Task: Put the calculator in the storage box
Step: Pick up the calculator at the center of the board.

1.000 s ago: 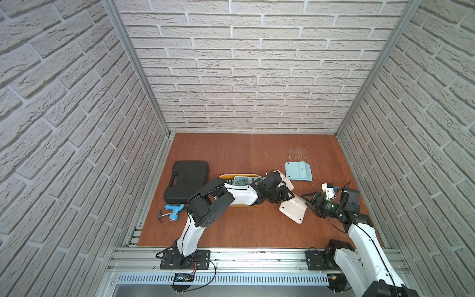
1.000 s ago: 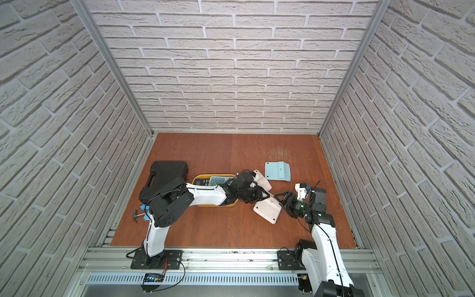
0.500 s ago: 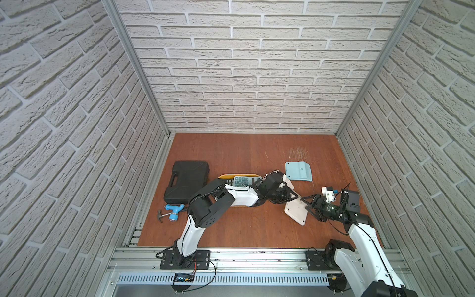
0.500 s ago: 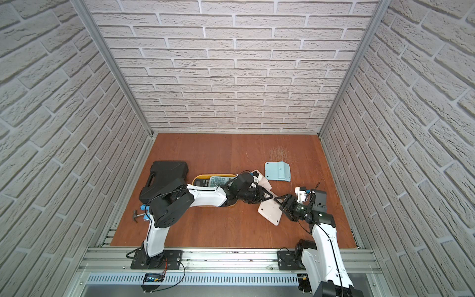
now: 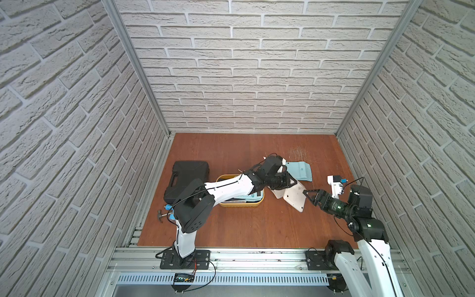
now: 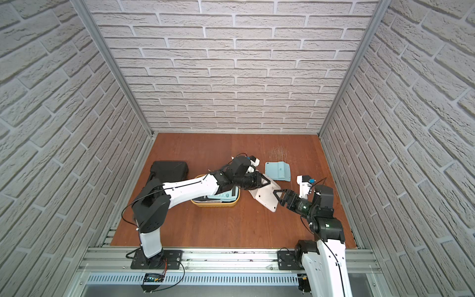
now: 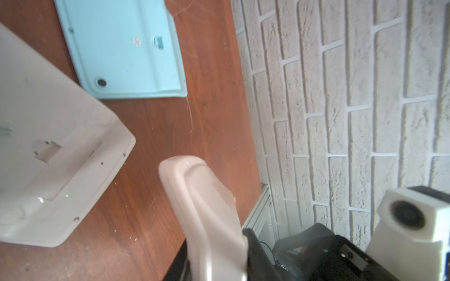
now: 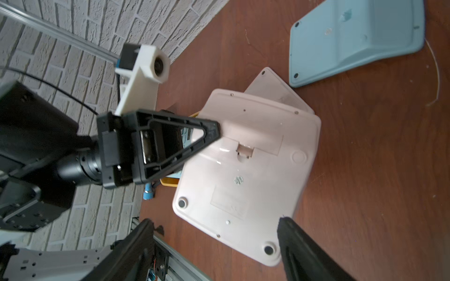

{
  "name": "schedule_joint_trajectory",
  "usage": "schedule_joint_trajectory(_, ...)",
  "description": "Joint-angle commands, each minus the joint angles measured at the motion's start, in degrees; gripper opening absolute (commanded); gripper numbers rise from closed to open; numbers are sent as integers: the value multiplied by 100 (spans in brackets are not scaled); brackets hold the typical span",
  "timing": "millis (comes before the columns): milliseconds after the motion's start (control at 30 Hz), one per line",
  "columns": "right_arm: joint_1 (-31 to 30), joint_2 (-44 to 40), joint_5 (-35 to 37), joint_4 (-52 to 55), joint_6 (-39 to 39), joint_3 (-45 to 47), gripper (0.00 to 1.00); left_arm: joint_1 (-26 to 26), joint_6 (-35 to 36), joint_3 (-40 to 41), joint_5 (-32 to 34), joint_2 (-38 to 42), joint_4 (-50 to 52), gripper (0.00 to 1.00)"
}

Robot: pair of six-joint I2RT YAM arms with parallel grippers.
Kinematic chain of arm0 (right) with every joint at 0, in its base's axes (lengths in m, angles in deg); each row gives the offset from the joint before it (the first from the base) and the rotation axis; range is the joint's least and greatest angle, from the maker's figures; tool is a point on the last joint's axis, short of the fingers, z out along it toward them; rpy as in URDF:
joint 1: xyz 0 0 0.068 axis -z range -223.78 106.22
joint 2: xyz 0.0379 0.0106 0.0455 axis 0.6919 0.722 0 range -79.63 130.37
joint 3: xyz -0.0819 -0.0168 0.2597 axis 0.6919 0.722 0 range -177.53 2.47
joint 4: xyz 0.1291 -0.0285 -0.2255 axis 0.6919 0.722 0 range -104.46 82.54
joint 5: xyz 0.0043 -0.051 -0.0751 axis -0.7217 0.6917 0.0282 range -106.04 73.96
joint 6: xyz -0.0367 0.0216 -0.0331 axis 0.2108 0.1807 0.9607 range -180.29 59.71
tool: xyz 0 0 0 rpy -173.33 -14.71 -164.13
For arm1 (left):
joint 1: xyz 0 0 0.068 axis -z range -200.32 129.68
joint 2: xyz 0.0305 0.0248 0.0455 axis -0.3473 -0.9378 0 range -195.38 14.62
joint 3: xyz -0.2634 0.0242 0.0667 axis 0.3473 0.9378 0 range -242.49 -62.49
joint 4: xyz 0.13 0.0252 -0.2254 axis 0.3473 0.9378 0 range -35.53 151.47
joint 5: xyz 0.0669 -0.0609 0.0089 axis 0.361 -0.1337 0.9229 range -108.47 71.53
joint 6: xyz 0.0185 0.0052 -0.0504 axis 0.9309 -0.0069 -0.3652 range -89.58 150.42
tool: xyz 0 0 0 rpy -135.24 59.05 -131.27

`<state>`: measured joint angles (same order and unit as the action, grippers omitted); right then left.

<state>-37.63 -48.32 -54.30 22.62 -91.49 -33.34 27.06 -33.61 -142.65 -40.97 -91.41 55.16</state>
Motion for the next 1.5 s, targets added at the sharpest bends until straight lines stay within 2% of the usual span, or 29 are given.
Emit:
schedule_joint_trajectory(0,-718,185,838,-459,231,-249,83,-245,418,-393,19,491,653,13)
schedule_joint_trajectory(233,-2358,311,2475,-850,907,-586,82,-694,650,-546,-22,1006,1368,13)
schedule_joint_trajectory(333,-3210,509,3487,-966,1343,-709,82,-905,568,-422,-185,1165,1433,13)
schedule_joint_trajectory(600,-5773,1477,6480,-1747,3104,-951,82,-1400,33,72,-501,1565,1416,13)
schedule_joint_trajectory(767,-6767,2425,7850,-2262,4274,-1158,82,-1518,-341,89,-464,1626,1799,11)
schedule_joint_trajectory(967,-7042,3387,8716,-2599,4935,-1475,78,-1526,-650,-119,-427,1482,2514,3)
schedule_joint_trajectory(1300,-7031,4130,9065,-3016,5253,-1455,69,-1555,-1055,-157,-333,1377,3074,2)
schedule_joint_trajectory(1367,-7031,4265,9171,-3031,5247,-1487,61,-1556,-1088,-219,-335,1333,3183,2)
schedule_joint_trajectory(1467,-7031,4396,9316,-2963,5200,-1572,42,-1549,-1107,-264,-292,1296,3299,2)
